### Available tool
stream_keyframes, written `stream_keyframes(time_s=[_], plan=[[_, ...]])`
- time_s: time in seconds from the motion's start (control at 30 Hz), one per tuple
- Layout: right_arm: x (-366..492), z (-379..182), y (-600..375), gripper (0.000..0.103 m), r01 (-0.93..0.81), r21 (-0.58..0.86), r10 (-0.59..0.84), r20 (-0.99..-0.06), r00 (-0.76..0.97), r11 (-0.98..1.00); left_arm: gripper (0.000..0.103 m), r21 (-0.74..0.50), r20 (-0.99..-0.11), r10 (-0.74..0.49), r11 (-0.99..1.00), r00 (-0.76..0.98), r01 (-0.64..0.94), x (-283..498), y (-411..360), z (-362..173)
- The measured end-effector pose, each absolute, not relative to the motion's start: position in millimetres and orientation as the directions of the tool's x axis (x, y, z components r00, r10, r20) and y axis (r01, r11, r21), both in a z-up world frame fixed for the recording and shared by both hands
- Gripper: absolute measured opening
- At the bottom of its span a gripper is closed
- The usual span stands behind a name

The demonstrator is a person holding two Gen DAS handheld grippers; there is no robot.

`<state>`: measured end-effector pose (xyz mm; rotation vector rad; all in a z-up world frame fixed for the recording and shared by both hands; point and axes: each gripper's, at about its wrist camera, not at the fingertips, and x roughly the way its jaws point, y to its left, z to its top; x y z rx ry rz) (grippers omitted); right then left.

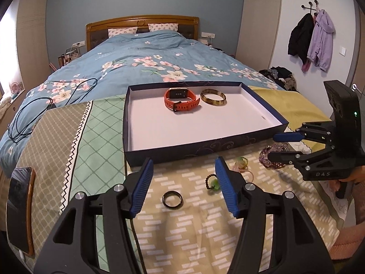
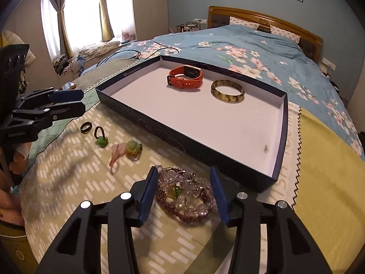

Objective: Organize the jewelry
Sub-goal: 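Grasp the clear crystal bead bracelet with the right tool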

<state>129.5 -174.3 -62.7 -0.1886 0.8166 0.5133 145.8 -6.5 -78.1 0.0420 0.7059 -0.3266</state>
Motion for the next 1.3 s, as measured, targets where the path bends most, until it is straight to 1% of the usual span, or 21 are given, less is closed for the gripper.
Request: stream_keyframes(time_s=[0.03, 0.07, 0.1, 0.17, 0.4, 0.87, 1.07, 1.2, 1.3], plan=[[129.8, -62.5, -174.0, 0.044, -0.515, 0.031, 0.367, -0.739, 0.566, 0.856, 0.056, -0.074, -0.645, -0.282, 0.948, 0.710, 0.310, 146.2, -6.4, -78.5], [129.3, -62.2, -173.8, 0.039, -0.523, 0.030, 0.371, -0.740, 0.561, 0.852, 0.056, -0.074, -0.647, -0.283, 0.948, 0.708, 0.311, 145.6, -6.0, -78.9], [129.0, -62.1, -173.1, 0.032, -0.531, 0.026, 0.372, -0.743, 0.557, 0.847, 0.056, -0.074, -0.648, -0.284, 0.947, 0.707, 0.312, 145.2, -6.1, -79.6], [128.6, -61.8, -174.1, 0.021, -0.544, 0.037, 0.385, -0.748, 0.541, 0.838, 0.056, -0.078, -0.650, -0.289, 0.945, 0.703, 0.316, 144.9, -6.6, -80.8], [123.1, -59.7, -179.5, 0.021, -0.542, 0.059, 0.399, -0.743, 0.537, 0.839, 0.056, -0.086, -0.652, -0.307, 0.939, 0.693, 0.334, 144.6, -11.9, -82.9], [106.2, -4.6, -203.3, 0.021, -0.489, 0.141, 0.466, -0.604, 0.647, 0.861, 0.055, -0.085, -0.640, -0.399, 0.886, 0.657, 0.456, 129.7, -37.4, -82.4], [98.9, 15.0, -205.4, 0.020, -0.506, 0.181, 0.514, -0.549, 0.659, 0.843, 0.050, -0.071, -0.652, -0.431, 0.854, 0.624, 0.516, 128.3, -56.3, -86.3], [91.5, 12.1, -200.6, 0.020, -0.533, 0.200, 0.544, -0.553, 0.631, 0.822, 0.049, -0.080, -0.662, -0.455, 0.833, 0.595, 0.548, 133.0, -68.3, -90.2], [86.7, -2.5, -195.3, 0.020, -0.548, 0.232, 0.566, -0.579, 0.586, 0.804, 0.046, -0.105, -0.681, -0.475, 0.817, 0.558, 0.567, 140.2, -73.6, -94.7]])
